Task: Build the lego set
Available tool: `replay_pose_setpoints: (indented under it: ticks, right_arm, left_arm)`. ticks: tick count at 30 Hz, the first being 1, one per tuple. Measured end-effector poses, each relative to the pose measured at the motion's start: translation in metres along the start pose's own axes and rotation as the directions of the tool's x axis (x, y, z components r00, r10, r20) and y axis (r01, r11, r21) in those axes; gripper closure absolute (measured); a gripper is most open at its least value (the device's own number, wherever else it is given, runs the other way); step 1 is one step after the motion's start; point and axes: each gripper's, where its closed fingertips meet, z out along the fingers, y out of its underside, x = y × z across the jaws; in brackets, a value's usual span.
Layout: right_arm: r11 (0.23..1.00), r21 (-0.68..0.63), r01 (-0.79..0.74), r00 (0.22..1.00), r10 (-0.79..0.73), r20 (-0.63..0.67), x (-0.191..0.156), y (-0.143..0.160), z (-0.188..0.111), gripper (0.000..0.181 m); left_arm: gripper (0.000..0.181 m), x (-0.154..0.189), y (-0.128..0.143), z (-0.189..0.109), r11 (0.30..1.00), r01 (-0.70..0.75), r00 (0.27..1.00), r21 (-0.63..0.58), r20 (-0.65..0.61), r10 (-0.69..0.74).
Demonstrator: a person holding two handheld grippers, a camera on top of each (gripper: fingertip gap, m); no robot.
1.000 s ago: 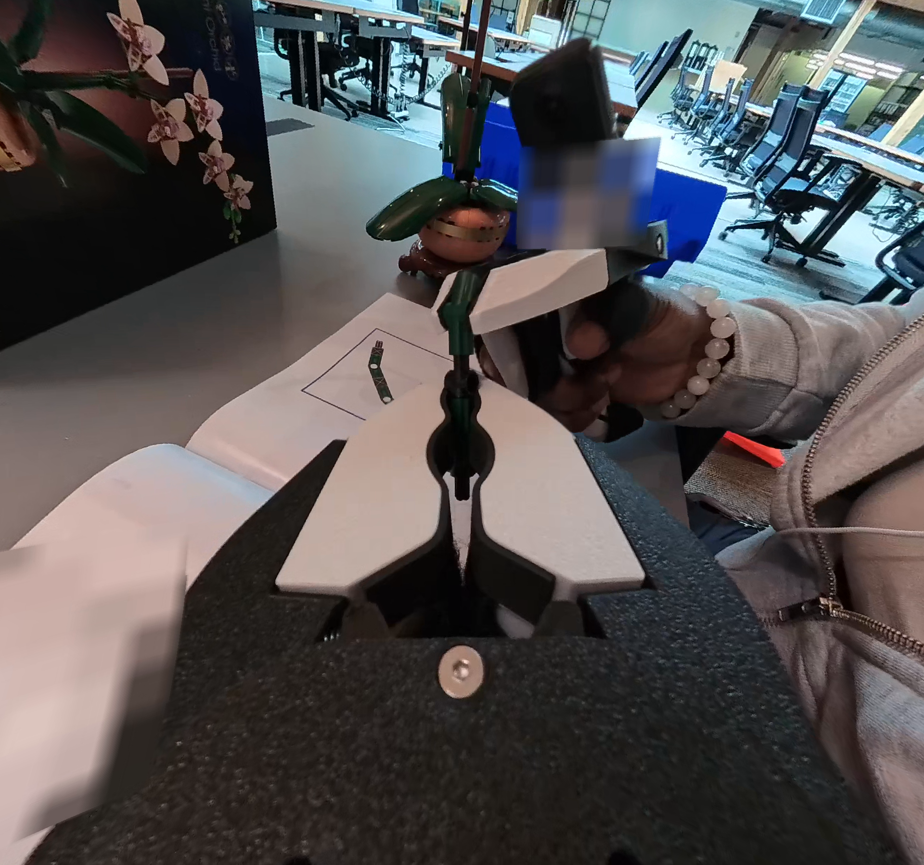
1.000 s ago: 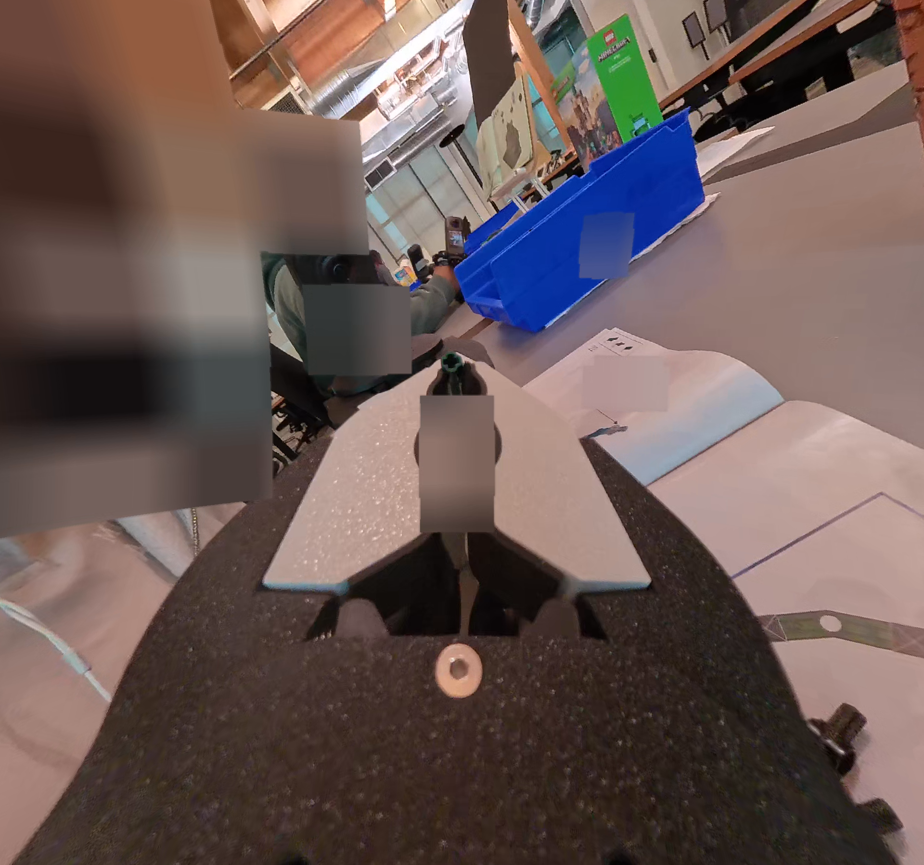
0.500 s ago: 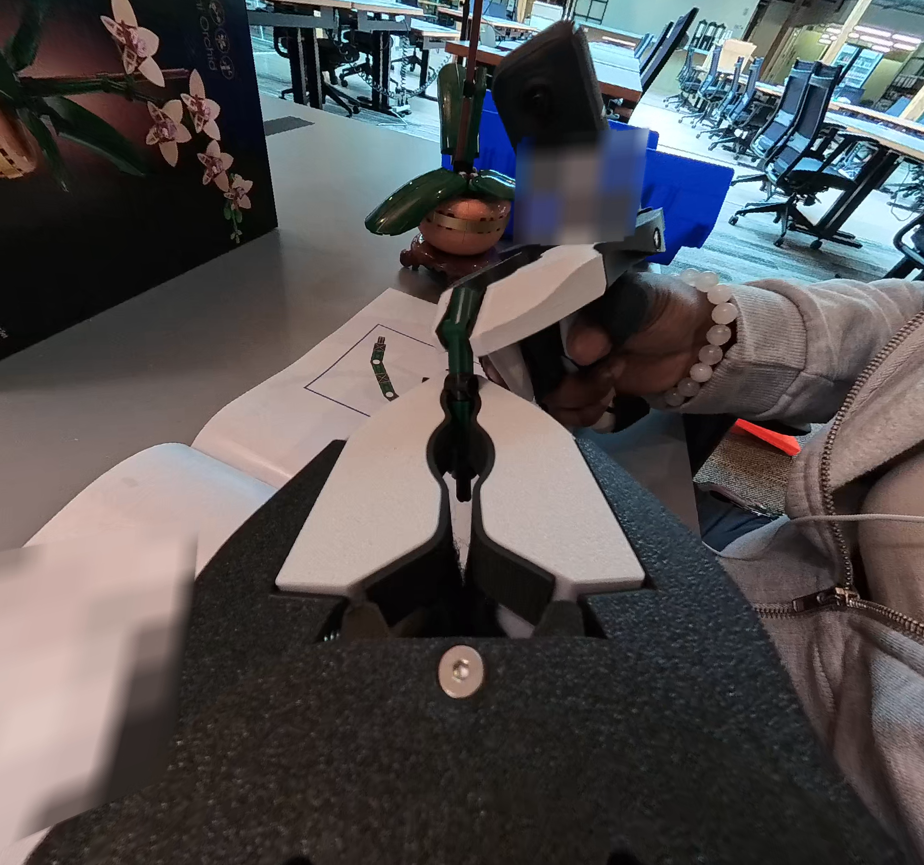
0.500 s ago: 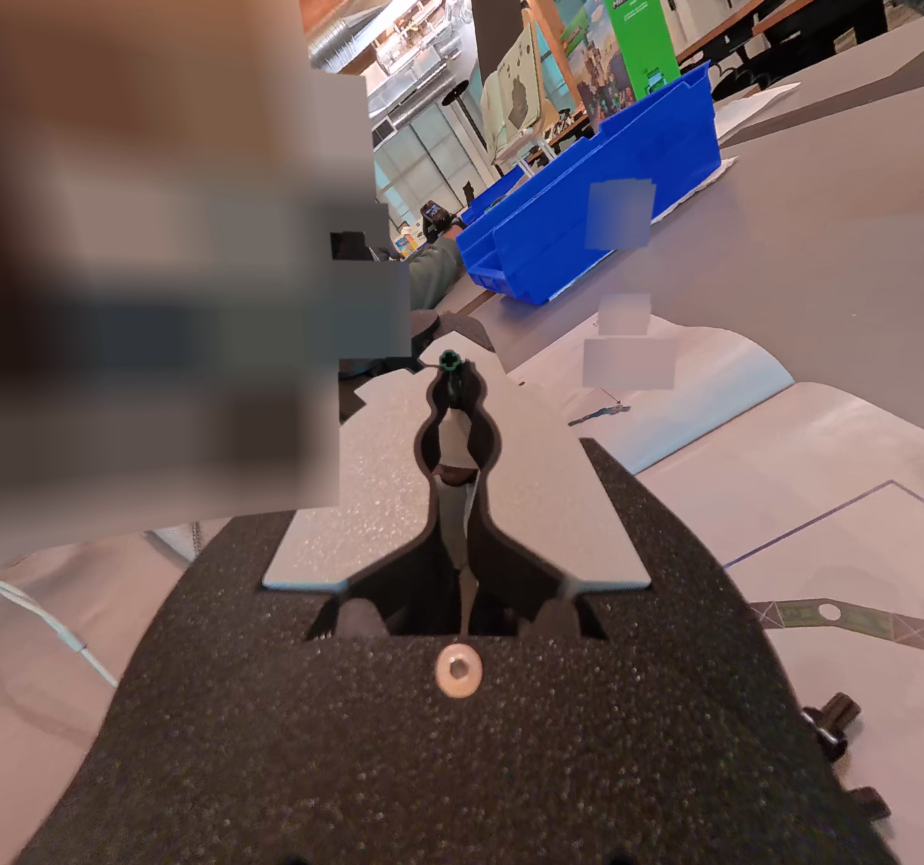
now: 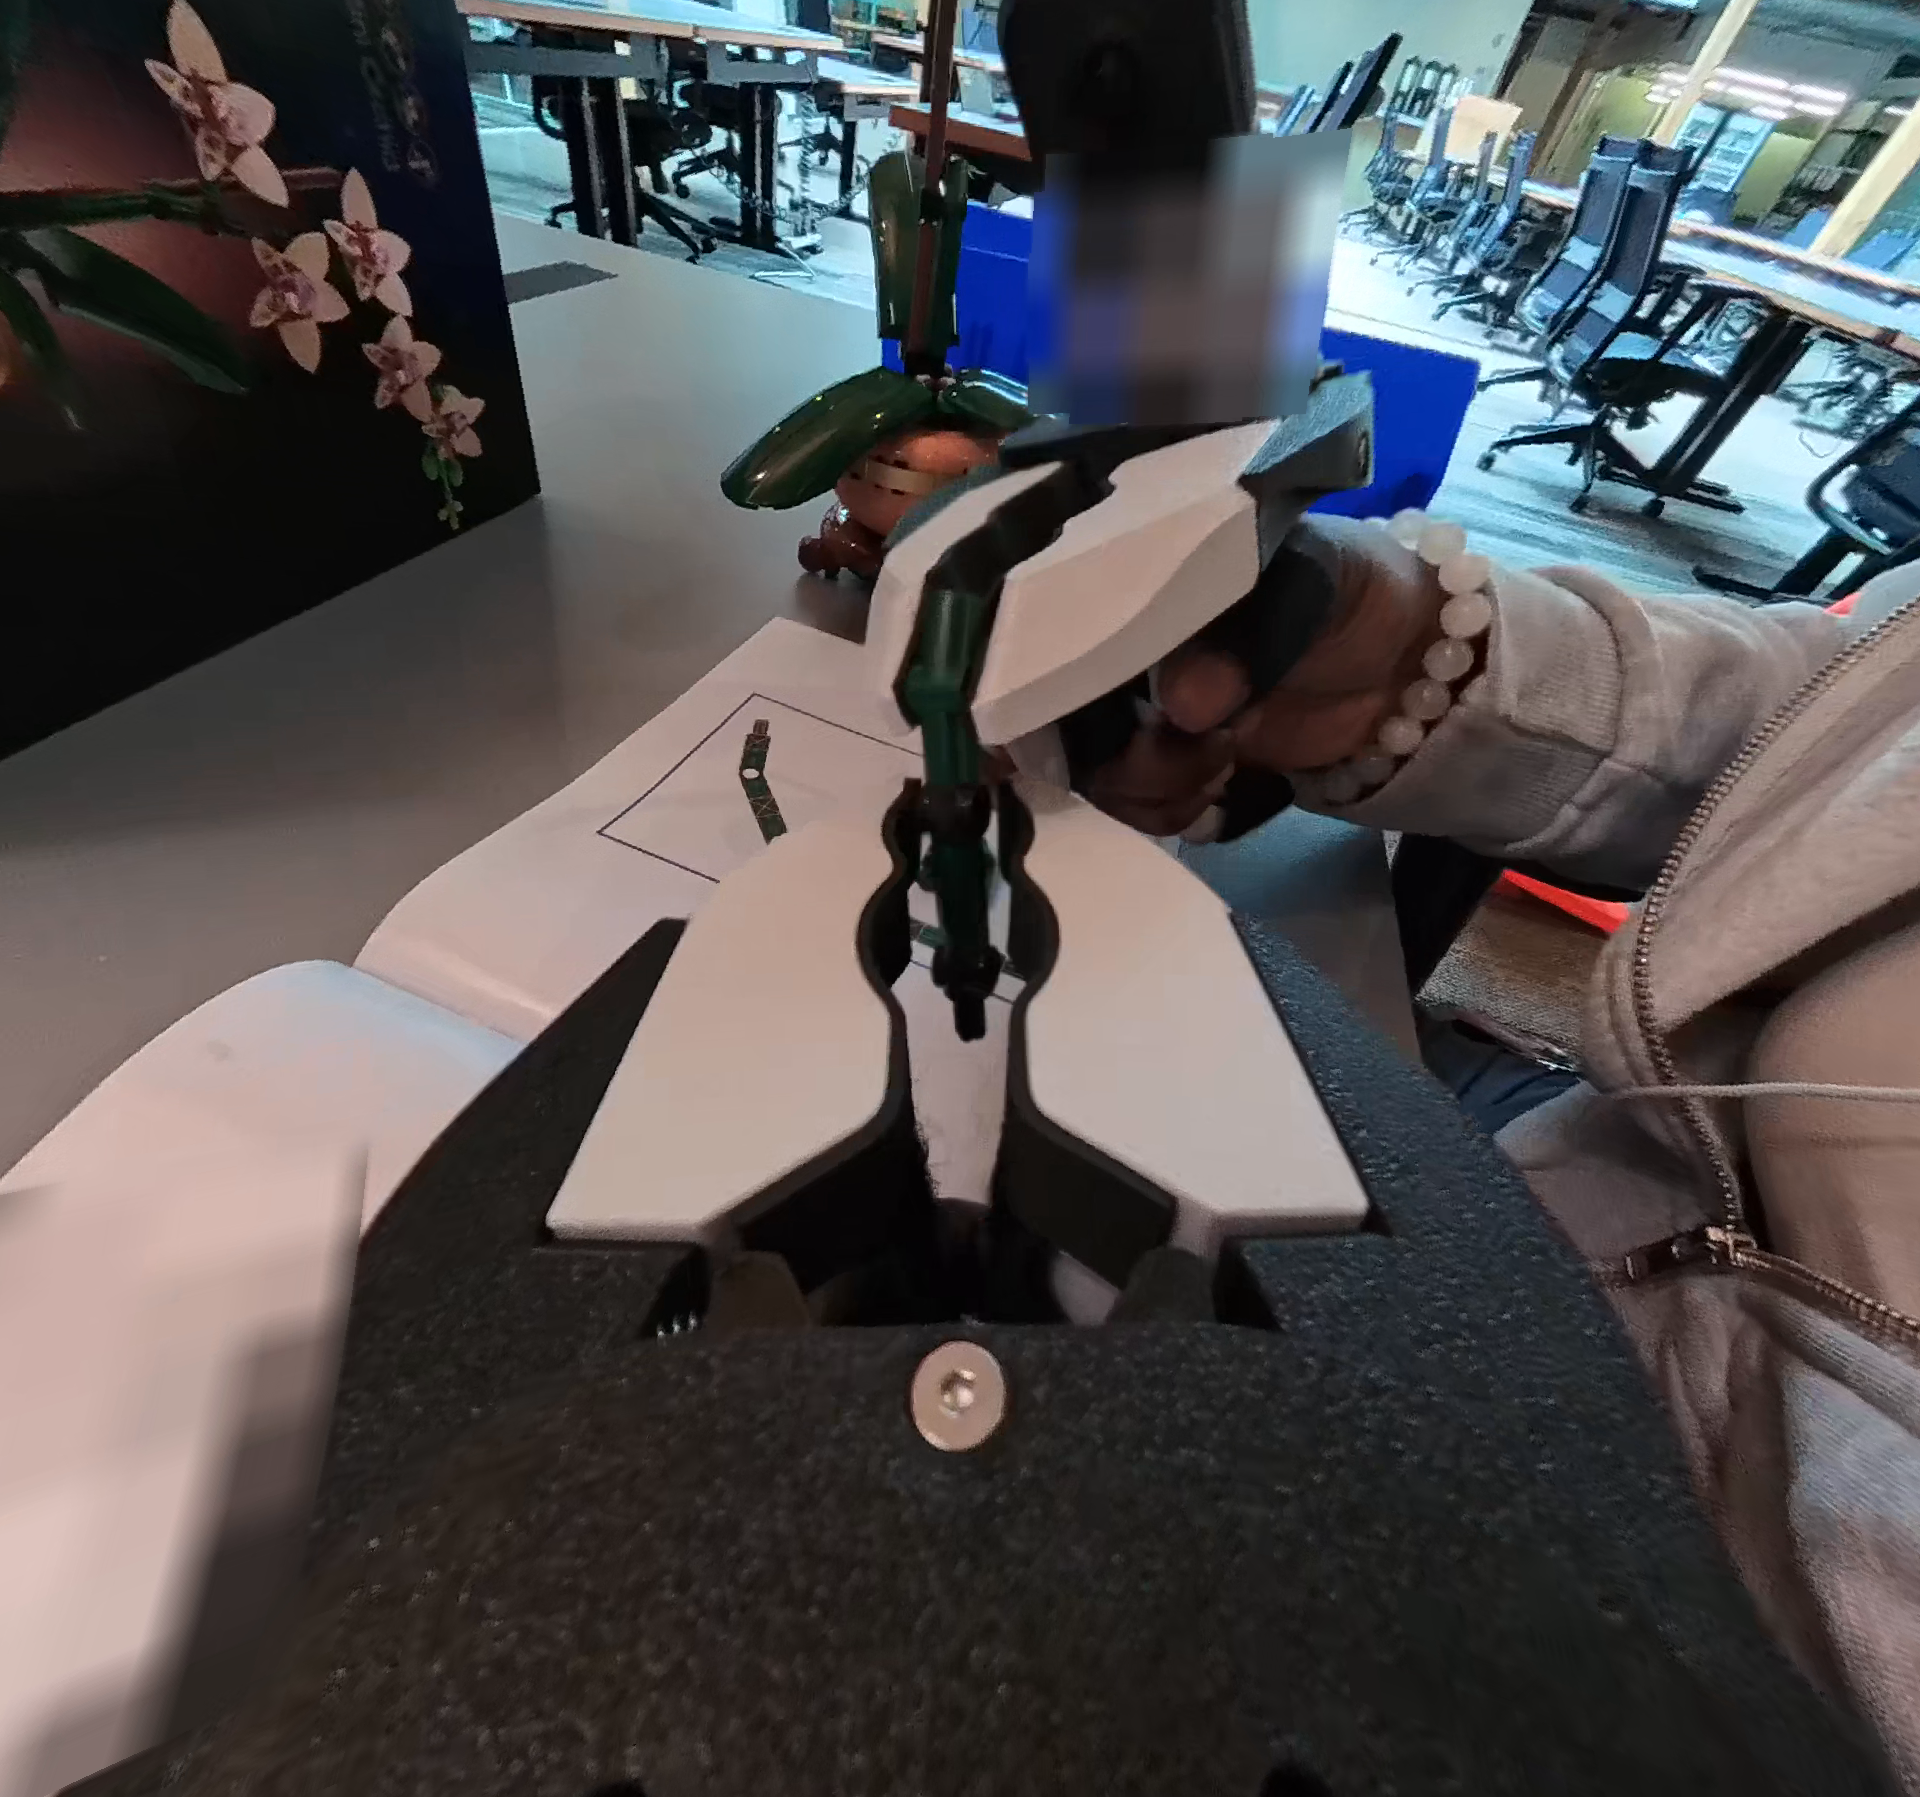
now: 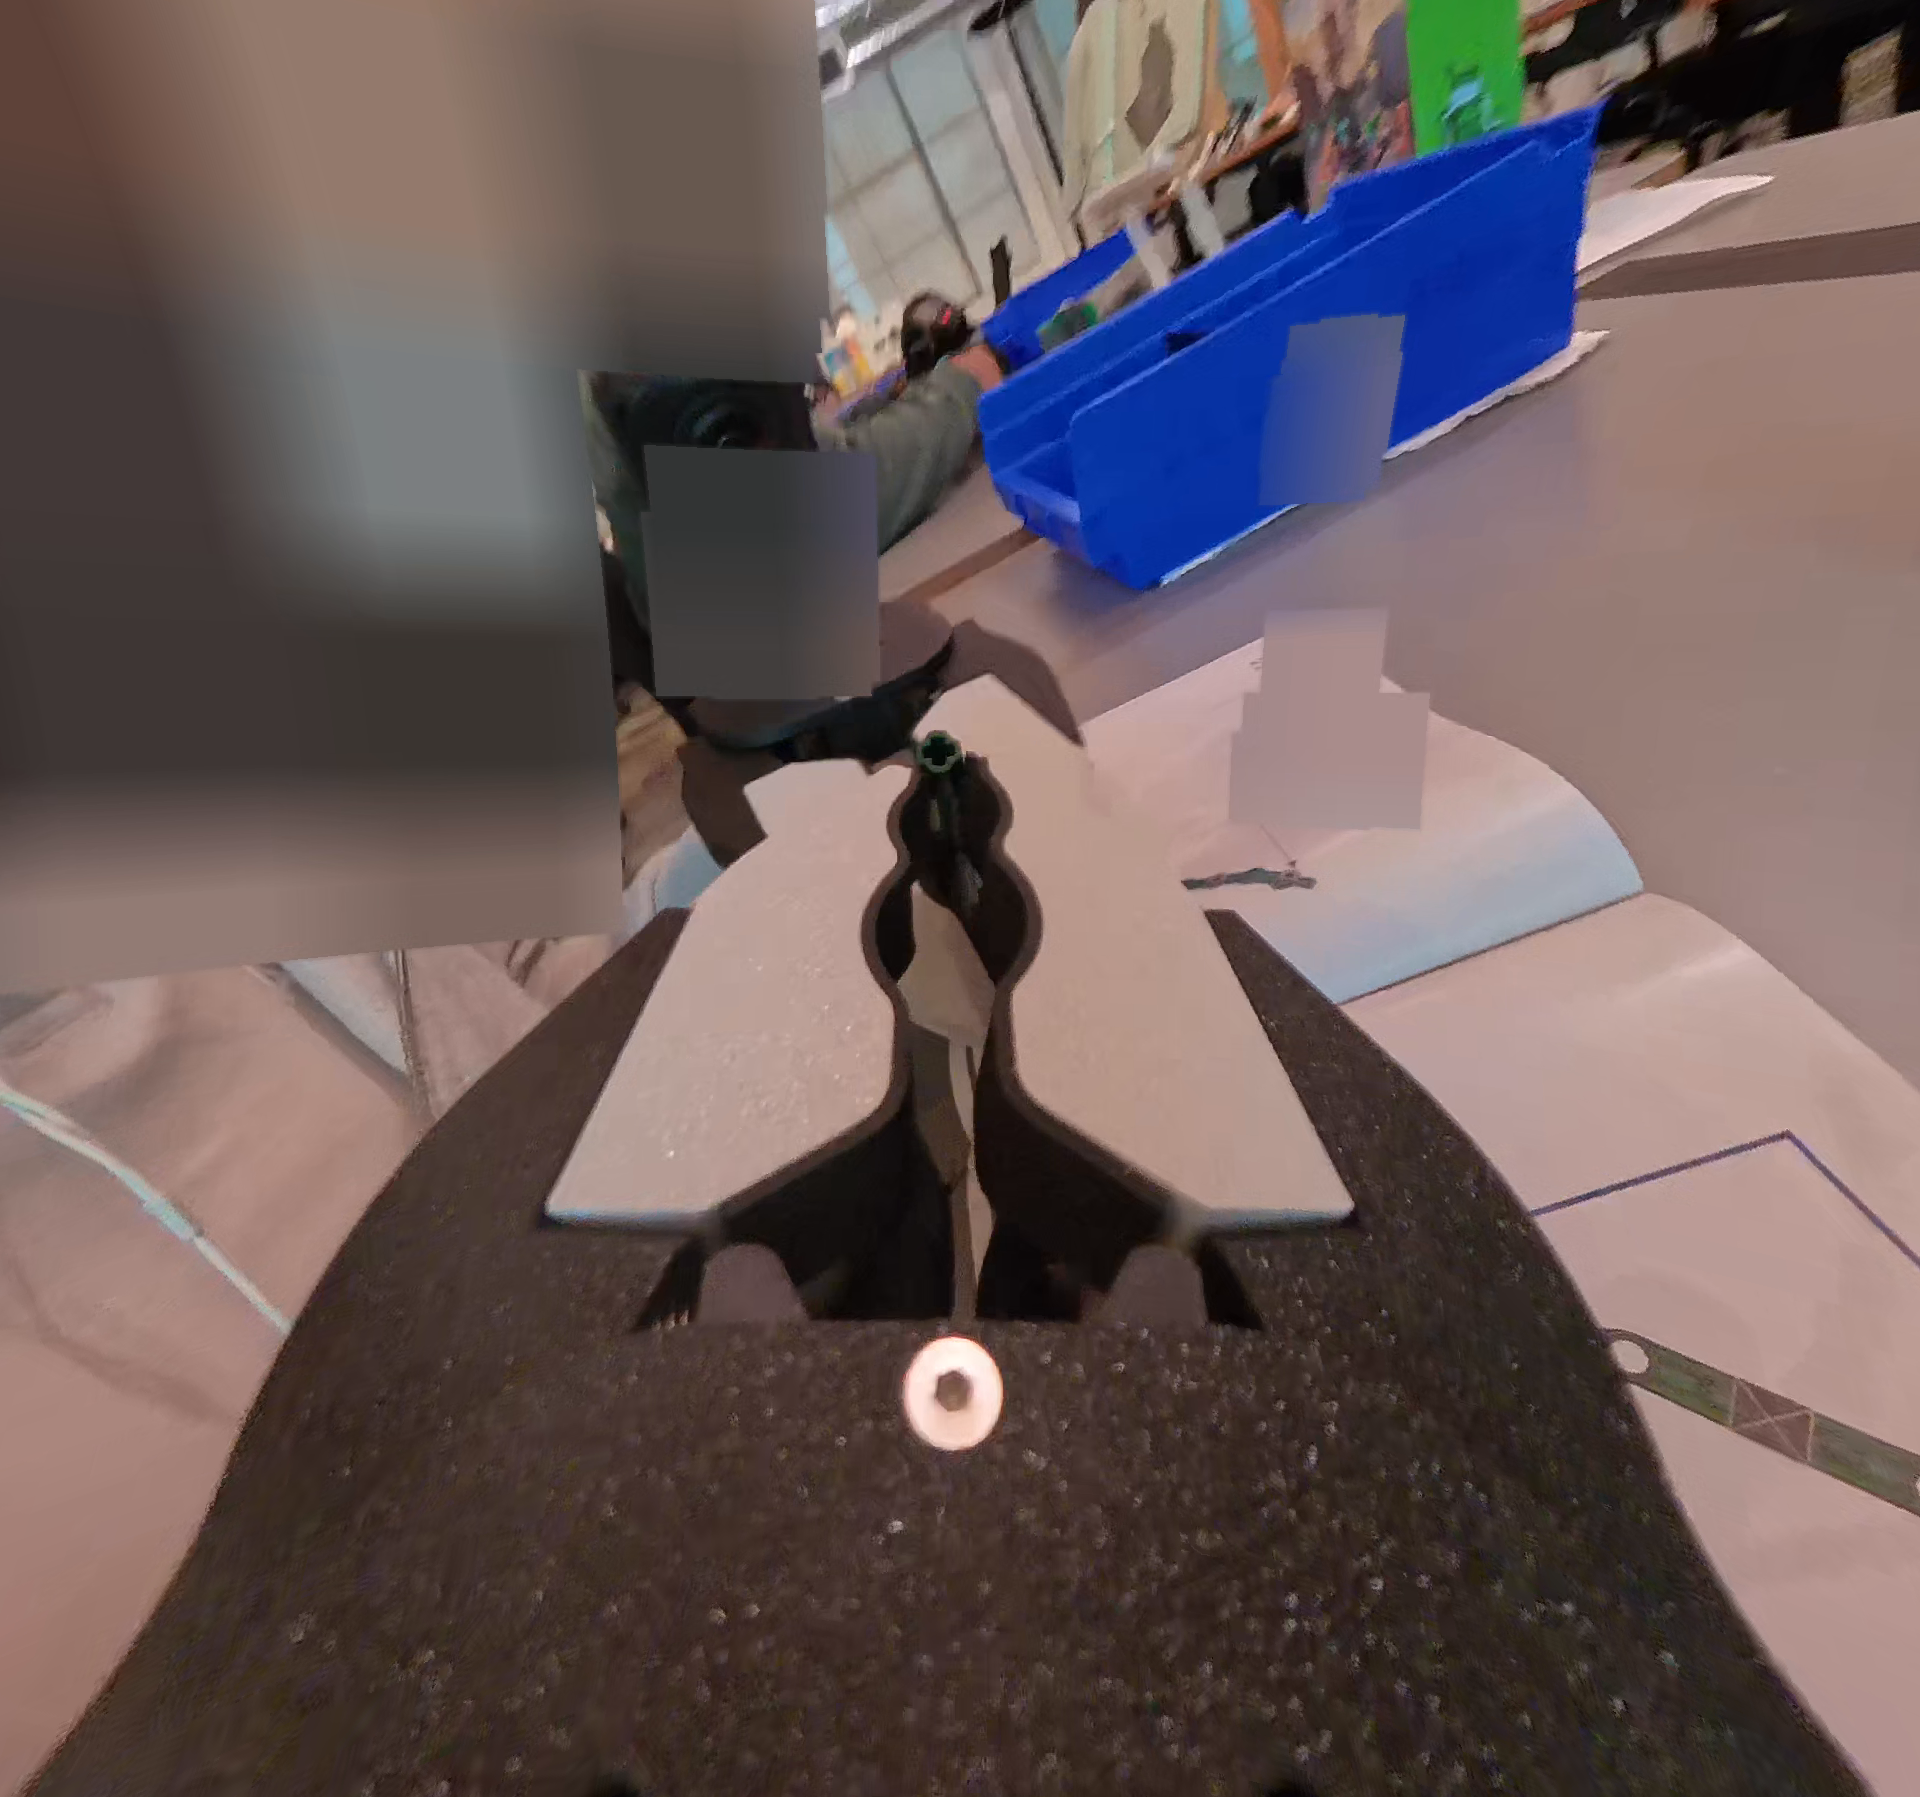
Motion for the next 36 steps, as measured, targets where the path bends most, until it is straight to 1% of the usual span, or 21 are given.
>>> replay_pose_setpoints:
  ticks: [2,3,5,6,7,9,11,12,14,16,19,22,23,25,27,28,29,31,33,35,36]
  right_arm:
    - [0.995,-0.091,0.046,0.999,-0.047,-0.009,-0.001,0.007,0.000,0.175]
    - [0.988,-0.136,0.070,0.997,-0.071,-0.007,-0.001,0.011,0.000,0.175]
    - [0.981,-0.172,0.090,0.995,-0.094,-0.014,-0.001,0.012,-0.002,0.175]
    - [0.977,-0.186,0.107,0.994,-0.110,-0.006,-0.002,0.012,-0.002,0.175]
    - [0.972,-0.198,0.127,0.991,-0.131,-0.010,-0.002,0.011,-0.003,0.175]
    - [0.970,-0.190,0.151,0.988,-0.154,-0.002,-0.004,0.007,-0.003,0.175]
    - [0.978,-0.152,0.143,0.989,-0.145,-0.004,-0.004,0.001,-0.002,0.162]
    - [0.981,-0.131,0.146,0.989,-0.146,0.007,-0.006,-0.002,-0.001,0.162]
    - [0.983,-0.101,0.156,0.988,-0.155,0.015,-0.006,-0.006,-0.001,0.175]
    - [0.979,-0.102,0.174,0.985,-0.173,0.023,-0.006,-0.007,-0.001,0.175]
    - [0.979,-0.122,0.162,0.987,-0.159,0.033,-0.006,-0.005,-0.001,0.175]
    - [0.979,-0.150,0.136,0.990,-0.128,0.061,-0.007,-0.003,-0.001,0.176]
    - [0.975,-0.174,0.136,0.990,-0.126,0.067,-0.007,0.000,-0.001,0.176]
    - [0.967,-0.213,0.142,0.988,-0.126,0.087,-0.008,0.004,0.001,0.175]
    - [0.963,-0.214,0.165,0.983,-0.144,0.112,-0.011,0.003,0.003,0.175]
    - [0.960,-0.202,0.192,0.979,-0.172,0.112,-0.012,-0.002,0.003,0.175]
    - [0.960,-0.164,0.227,0.971,-0.212,0.108,-0.014,-0.012,0.001,0.167]
    - [0.948,-0.060,0.312,0.950,-0.309,0.049,-0.018,-0.038,-0.011,0.152]
    - [0.910,-0.018,0.414,0.907,-0.414,-0.079,-0.015,-0.055,-0.030,0.144]
    - [0.860,-0.085,0.503,0.836,-0.509,-0.206,-0.006,-0.055,-0.049,0.147]
    - [0.835,-0.152,0.529,0.802,-0.550,-0.233,-0.002,-0.048,-0.057,0.149]
  left_arm:
    - [0.162,-0.002,0.002,0.000,1.000,-0.024,1.000,-0.017,0.019,0.024]
    - [0.162,-0.002,0.002,0.000,0.999,-0.040,0.999,-0.018,0.023,0.040]
    - [0.169,0.004,0.002,0.001,0.998,-0.058,0.998,-0.014,-0.004,0.058]
    - [0.179,0.007,0.002,0.002,0.998,-0.060,0.998,-0.013,-0.023,0.060]
    - [0.179,0.007,0.001,0.003,0.998,-0.056,0.998,-0.010,-0.023,0.056]
    - [0.180,0.008,-0.003,0.002,0.999,-0.032,0.999,0.024,-0.036,0.033]
    - [0.180,0.009,-0.009,0.000,0.998,-0.001,0.999,0.058,-0.053,0.004]
    - [0.180,0.008,-0.008,-0.001,0.998,0.004,0.999,0.057,-0.051,-0.001]
    - [0.180,0.006,-0.009,-0.002,0.998,0.003,0.999,0.061,-0.039,-0.001]
    - [0.180,0.007,-0.010,-0.003,0.998,0.003,0.999,0.068,-0.045,0.000]
    - [0.178,0.006,-0.008,-0.002,0.999,-0.008,0.999,0.051,-0.039,0.010]
    - [0.161,0.006,-0.006,-0.003,0.999,-0.029,0.999,0.034,-0.030,0.030]
    - [0.159,0.005,-0.006,-0.004,0.999,-0.034,0.999,0.036,-0.026,0.035]
    - [0.165,0.007,-0.009,-0.006,0.998,-0.032,0.999,0.055,-0.041,0.034]
    - [0.178,0.010,-0.011,-0.009,0.997,-0.029,0.997,0.065,-0.069,0.034]
    - [0.181,0.009,-0.014,-0.012,0.996,-0.028,0.998,0.079,-0.061,0.033]
    - [0.181,0.004,-0.019,-0.018,0.994,-0.024,0.999,0.105,-0.035,0.028]
    - [0.181,-0.014,-0.032,-0.038,0.984,-0.018,0.998,0.179,0.061,0.007]
    - [0.181,-0.034,-0.043,-0.065,0.970,-0.017,0.987,0.244,0.157,-0.022]
    - [0.181,-0.051,-0.048,-0.090,0.957,-0.032,0.969,0.288,0.245,-0.042]
    - [0.181,-0.057,-0.048,-0.099,0.954,-0.041,0.958,0.296,0.283,-0.047]
